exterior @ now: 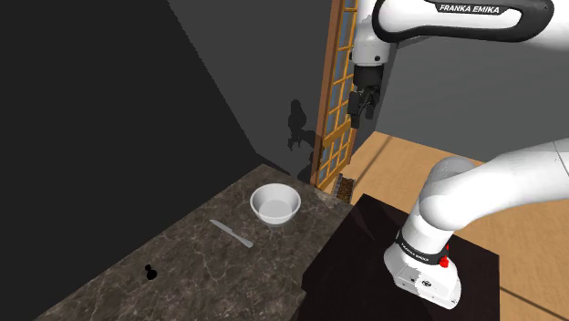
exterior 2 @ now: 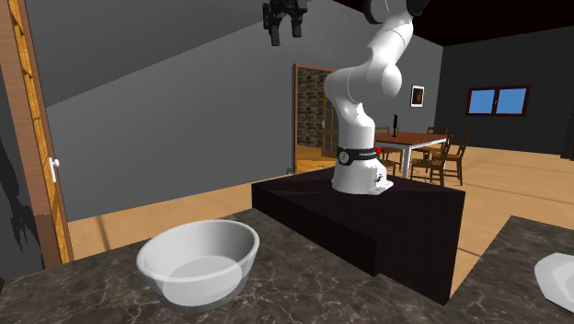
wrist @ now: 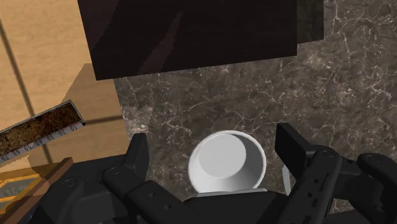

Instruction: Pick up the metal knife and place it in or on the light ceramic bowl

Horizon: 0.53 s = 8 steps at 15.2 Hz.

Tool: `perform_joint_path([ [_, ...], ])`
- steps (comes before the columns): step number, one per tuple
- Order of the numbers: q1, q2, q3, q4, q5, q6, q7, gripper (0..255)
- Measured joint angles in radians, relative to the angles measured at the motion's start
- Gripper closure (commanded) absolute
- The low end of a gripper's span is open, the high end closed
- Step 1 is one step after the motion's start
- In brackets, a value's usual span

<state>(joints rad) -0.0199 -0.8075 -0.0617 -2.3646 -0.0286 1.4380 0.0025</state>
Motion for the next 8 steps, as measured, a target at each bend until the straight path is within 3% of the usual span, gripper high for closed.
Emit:
perform_joint_path([
  [2,0.003,0.006,0.005,-0.008,0.004,0.014,0.004,0],
  [8,0.031,0.094,0.048,-0.096,0.038,0.201,0.041,0],
])
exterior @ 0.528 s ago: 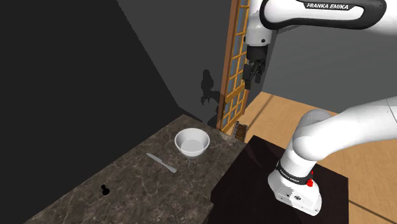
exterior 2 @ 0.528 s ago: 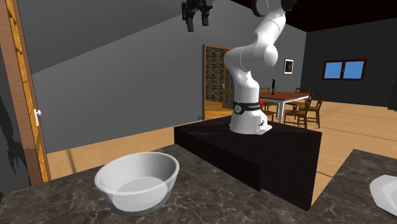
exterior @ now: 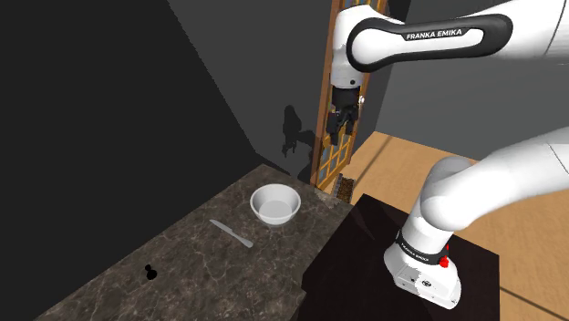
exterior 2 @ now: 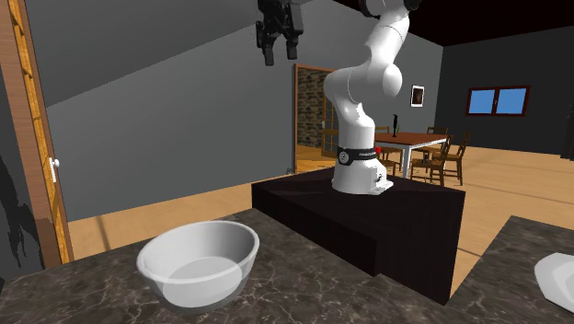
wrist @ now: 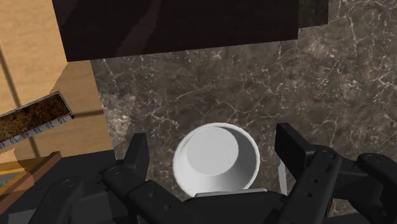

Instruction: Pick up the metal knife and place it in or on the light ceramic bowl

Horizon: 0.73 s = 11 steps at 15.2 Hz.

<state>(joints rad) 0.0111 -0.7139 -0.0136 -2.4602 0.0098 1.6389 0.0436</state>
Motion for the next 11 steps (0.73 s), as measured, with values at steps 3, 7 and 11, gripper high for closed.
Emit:
perform_joint_path([
  [3,0.018,0.069,0.027,-0.03,0.019,0.107,0.023,0],
  [7,0.038,0.18,0.06,-0.047,0.037,0.244,0.048,0],
  [11,0.055,0.317,0.092,-0.025,0.048,0.372,0.074,0],
])
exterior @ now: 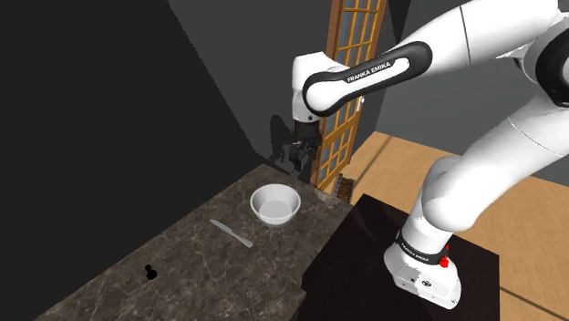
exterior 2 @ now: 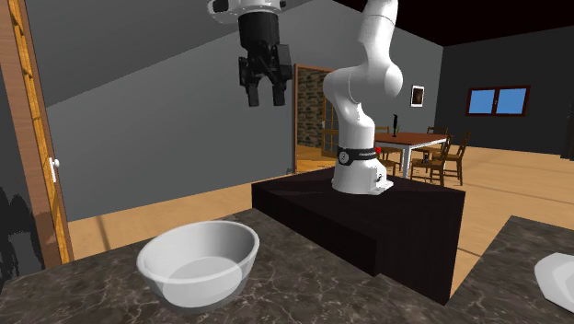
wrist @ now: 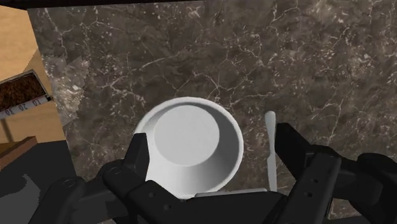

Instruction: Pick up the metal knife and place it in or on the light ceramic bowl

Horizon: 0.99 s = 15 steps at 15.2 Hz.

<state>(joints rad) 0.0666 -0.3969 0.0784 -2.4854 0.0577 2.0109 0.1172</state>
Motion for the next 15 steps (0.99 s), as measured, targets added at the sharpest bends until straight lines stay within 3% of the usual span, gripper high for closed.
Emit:
perform_joint_path([
  [5,0.018,0.169,0.037,0.008,-0.001,0.174,0.034,0],
  [15,0.06,0.564,0.085,0.201,-0.076,0.397,0.139,0],
])
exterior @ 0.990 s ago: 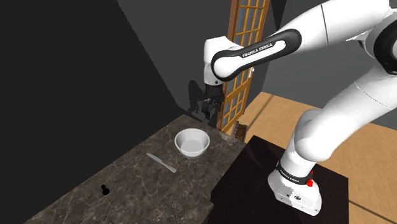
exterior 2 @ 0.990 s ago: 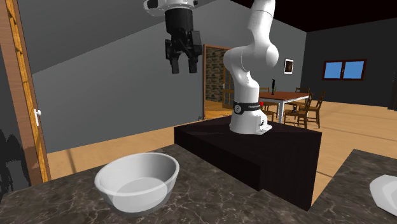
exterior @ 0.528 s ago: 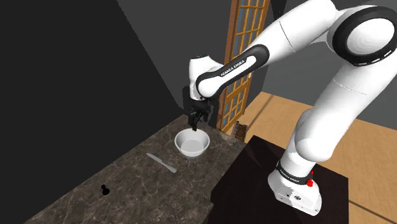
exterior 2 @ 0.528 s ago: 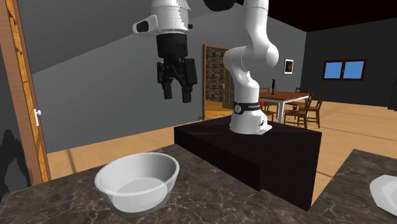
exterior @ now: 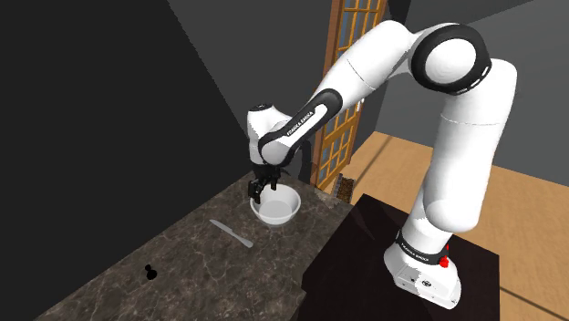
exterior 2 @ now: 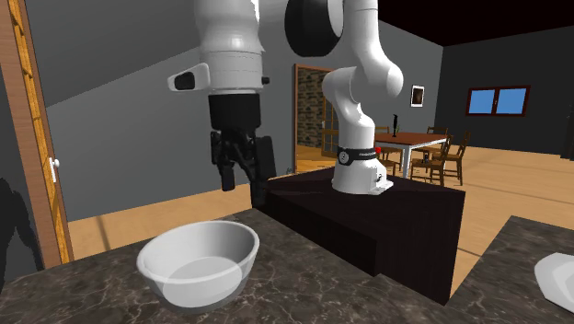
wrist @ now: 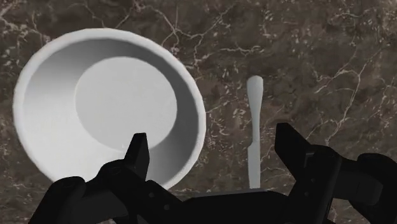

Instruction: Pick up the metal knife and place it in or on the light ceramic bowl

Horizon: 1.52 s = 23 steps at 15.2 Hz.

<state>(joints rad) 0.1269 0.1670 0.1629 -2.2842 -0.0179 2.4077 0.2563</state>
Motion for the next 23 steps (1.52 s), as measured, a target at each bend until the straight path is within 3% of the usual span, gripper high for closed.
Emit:
perform_joint_path([
  [7,0.057,0.275,-0.011,0.206,-0.075,0.08,0.071,0],
  [16,0.139,0.603,-0.038,0.544,-0.128,0.086,0.118,0],
  [23,0.152,0.7,-0.049,0.605,-0.138,0.124,0.124,0],
])
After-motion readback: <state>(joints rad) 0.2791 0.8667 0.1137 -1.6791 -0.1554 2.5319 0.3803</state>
